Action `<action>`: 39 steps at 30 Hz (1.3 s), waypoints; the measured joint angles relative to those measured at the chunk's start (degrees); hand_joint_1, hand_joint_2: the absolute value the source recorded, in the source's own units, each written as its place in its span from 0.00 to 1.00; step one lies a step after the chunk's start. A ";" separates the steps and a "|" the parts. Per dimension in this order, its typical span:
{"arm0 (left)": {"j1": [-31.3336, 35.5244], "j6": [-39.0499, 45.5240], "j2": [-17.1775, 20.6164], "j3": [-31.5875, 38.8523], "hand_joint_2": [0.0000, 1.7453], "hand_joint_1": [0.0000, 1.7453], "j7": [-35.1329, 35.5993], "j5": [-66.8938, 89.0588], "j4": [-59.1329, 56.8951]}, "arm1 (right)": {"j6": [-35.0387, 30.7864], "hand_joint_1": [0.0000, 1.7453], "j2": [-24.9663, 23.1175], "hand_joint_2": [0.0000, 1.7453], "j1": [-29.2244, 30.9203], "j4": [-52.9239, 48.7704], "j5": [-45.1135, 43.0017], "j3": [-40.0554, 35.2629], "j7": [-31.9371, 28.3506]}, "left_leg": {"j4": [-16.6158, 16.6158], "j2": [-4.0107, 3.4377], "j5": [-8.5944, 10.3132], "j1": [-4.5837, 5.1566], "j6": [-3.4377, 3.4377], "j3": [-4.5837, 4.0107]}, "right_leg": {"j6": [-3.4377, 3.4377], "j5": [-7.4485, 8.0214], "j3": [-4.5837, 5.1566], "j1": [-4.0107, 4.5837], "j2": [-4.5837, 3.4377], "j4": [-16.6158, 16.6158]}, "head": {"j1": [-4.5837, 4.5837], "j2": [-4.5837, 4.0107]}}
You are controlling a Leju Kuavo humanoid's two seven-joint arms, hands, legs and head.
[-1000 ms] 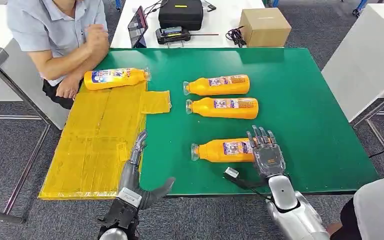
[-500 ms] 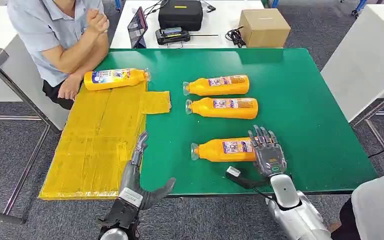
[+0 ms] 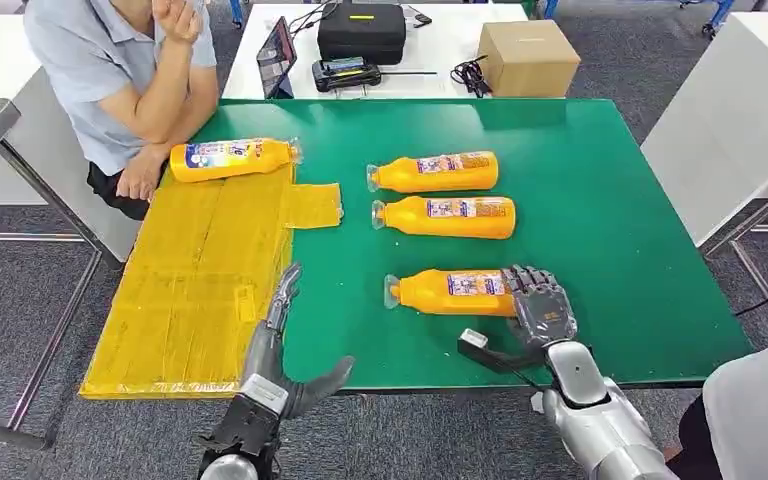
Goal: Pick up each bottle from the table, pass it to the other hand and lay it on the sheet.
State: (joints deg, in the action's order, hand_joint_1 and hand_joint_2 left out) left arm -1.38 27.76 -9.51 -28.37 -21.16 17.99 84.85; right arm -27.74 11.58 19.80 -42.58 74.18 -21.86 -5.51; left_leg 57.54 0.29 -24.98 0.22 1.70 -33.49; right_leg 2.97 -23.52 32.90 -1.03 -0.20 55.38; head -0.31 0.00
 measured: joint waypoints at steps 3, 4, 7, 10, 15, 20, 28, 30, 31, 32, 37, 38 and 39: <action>0.17 -0.02 0.11 -0.26 1.00 0.00 -0.13 -0.06 -0.09 | 0.02 1.00 0.00 1.00 0.49 0.66 -0.37 0.00 -0.48 | 0.00 0.00 0.00 0.02 0.00 0.04 | 0.00 0.00 -0.03 -0.01 0.00 -0.01 | 0.02 0.00; 0.26 -0.02 0.15 -0.26 1.00 0.00 -0.15 -0.07 -0.09 | 0.09 1.00 0.00 1.00 0.61 0.85 -0.52 0.00 -0.55 | 0.00 0.00 0.00 0.02 0.00 0.05 | 0.00 0.00 -0.04 -0.01 0.00 -0.01 | 0.00 0.00; 0.44 -0.13 0.20 -0.33 1.00 0.00 -0.17 -0.07 -0.09 | 0.31 1.00 0.00 1.00 0.87 1.23 -1.38 0.07 -1.12 | 0.00 0.00 0.00 0.02 0.00 0.07 | 0.00 0.00 -0.05 0.00 0.00 -0.01 | 0.00 0.00; 0.58 -0.15 0.22 -0.50 1.00 0.00 -0.17 -0.11 -0.09 | 0.68 1.00 0.00 1.00 0.97 1.38 -3.25 0.41 -2.66 | 0.00 0.00 0.00 0.01 0.00 0.10 | 0.00 0.00 -0.07 0.00 0.00 -0.01 | 0.00 0.00; 0.67 -0.63 0.22 -0.57 1.00 0.00 -0.50 -0.87 -0.09 | 2.12 1.00 -0.11 1.00 0.89 1.07 -10.52 1.99 -8.01 | 0.00 -0.02 0.00 0.01 0.00 0.14 | 0.00 0.00 -0.11 0.00 -0.01 -0.01 | 0.00 0.00; 0.68 0.61 0.18 -0.53 1.00 0.00 -1.73 -2.51 -0.09 | 5.16 1.00 -0.35 1.00 -0.60 -1.90 -19.63 4.37 -13.75 | 0.00 -0.02 -0.01 0.01 0.00 0.14 | 0.00 0.00 -0.11 0.00 -0.01 -0.01 | 0.02 0.00; 0.68 -1.47 -0.48 -0.11 1.00 0.00 -2.12 -12.16 -0.44 | 4.52 1.00 -1.20 1.00 -3.97 -6.89 -23.08 5.73 -16.00 | -0.01 -0.02 -0.01 -0.03 -0.01 0.02 | 0.00 0.00 -0.02 0.02 -0.01 0.00 | -0.02 0.00; 0.69 -3.18 -0.65 0.04 1.00 0.00 -1.25 -15.44 -0.89 | 3.94 1.00 -1.51 1.00 -4.72 -7.86 -24.43 5.84 -17.00 | -0.01 -0.02 -0.01 -0.02 -0.01 -0.01 | 0.00 0.00 0.00 0.02 -0.01 0.00 | 0.00 0.00; 0.68 -4.20 -0.72 0.09 1.00 0.00 -0.72 -17.30 -1.20 | 3.78 1.00 -1.66 1.00 -5.00 -8.35 -25.34 5.99 -17.55 | -0.01 -0.01 -0.01 -0.02 -0.01 -0.03 | 0.00 0.00 0.01 0.02 -0.01 0.00 | 0.00 0.00; 0.68 -5.28 -0.74 0.09 1.00 0.00 -0.26 -18.88 -1.62 | 3.78 1.00 -1.90 1.00 -5.24 -8.80 -26.14 6.05 -18.03 | -0.01 -0.01 -0.01 -0.02 -0.01 -0.06 | 0.00 0.00 0.04 0.01 -0.01 0.00 | -0.02 0.00; 1.03 -10.46 -0.83 0.06 1.00 0.00 1.99 -25.30 -5.72 | 5.70 1.00 -3.08 1.00 -6.09 -11.16 -30.55 6.01 -20.69 | 0.00 0.01 0.00 0.01 0.00 -0.20 | 0.00 0.00 0.16 0.00 0.01 0.01 | 0.00 0.00; 1.31 -11.43 -0.83 0.04 1.00 0.00 2.32 -26.63 -6.78 | 6.30 1.00 -3.30 1.00 -6.20 -11.72 -31.61 5.99 -21.27 | 0.00 0.03 0.01 0.01 0.01 -0.23 | 0.00 0.00 0.17 0.00 0.01 0.01 | 0.02 0.00; 1.60 -12.39 -0.83 0.02 1.00 0.00 2.60 -27.67 -8.15 | 6.99 1.00 -3.61 1.00 -6.22 -12.41 -32.78 5.94 -21.85 | -0.01 0.02 0.01 0.01 0.01 -0.24 | 0.00 0.00 0.20 0.00 0.01 0.01 | 0.00 0.00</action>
State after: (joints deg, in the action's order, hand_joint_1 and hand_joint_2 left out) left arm 0.21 15.37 -10.34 -28.35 -18.56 -9.68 76.70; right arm -20.75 7.98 13.58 -54.99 41.40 -15.91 -27.36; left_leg 57.53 0.32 -24.97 0.23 1.71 -33.72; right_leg 2.97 -23.51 33.10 -1.03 -0.19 55.39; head -0.31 0.00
